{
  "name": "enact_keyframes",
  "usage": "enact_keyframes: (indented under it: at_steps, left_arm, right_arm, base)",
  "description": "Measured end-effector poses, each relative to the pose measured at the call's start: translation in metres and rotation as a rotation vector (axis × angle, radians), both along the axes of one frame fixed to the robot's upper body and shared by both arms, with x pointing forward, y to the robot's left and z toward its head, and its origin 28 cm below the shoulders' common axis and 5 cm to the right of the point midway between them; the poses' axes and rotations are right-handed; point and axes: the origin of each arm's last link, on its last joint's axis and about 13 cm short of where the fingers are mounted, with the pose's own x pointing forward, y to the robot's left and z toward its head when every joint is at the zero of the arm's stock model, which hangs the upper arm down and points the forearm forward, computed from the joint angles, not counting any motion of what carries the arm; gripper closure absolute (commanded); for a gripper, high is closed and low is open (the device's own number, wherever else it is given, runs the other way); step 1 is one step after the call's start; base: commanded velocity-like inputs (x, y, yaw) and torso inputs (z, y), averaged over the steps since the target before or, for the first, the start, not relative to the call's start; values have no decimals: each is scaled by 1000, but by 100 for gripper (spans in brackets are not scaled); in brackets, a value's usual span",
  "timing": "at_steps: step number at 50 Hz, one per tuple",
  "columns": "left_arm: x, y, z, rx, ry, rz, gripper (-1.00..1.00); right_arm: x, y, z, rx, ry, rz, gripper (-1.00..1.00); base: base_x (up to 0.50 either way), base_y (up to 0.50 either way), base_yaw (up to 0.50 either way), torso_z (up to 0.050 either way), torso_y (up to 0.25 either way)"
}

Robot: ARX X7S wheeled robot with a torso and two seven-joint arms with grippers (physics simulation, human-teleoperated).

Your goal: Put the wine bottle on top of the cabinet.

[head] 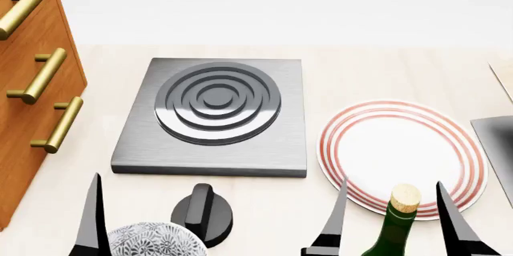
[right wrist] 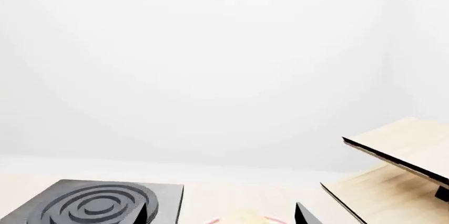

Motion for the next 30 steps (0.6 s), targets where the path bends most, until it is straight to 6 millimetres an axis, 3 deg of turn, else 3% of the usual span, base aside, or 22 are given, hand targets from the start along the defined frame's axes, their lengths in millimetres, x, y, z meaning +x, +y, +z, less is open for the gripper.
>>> enact_keyframes:
  at_steps: [23, 24, 30]
  left_arm:
    - [0, 0, -1, 1, 2, 0, -100]
    - [0, 0, -1, 1, 2, 0, -100]
    - [0, 0, -1, 1, 3, 1, -100]
  right_arm:
    - [1, -3, -17, 3, 45, -26, -100]
    - [1, -3, -17, 3, 46, -27, 100]
    - [1, -3, -18, 4, 38, -28, 100]
  base:
    - [0, 0, 0, 0, 0]
    - [0, 0, 0, 0, 0]
    - [0, 0, 0, 0, 0]
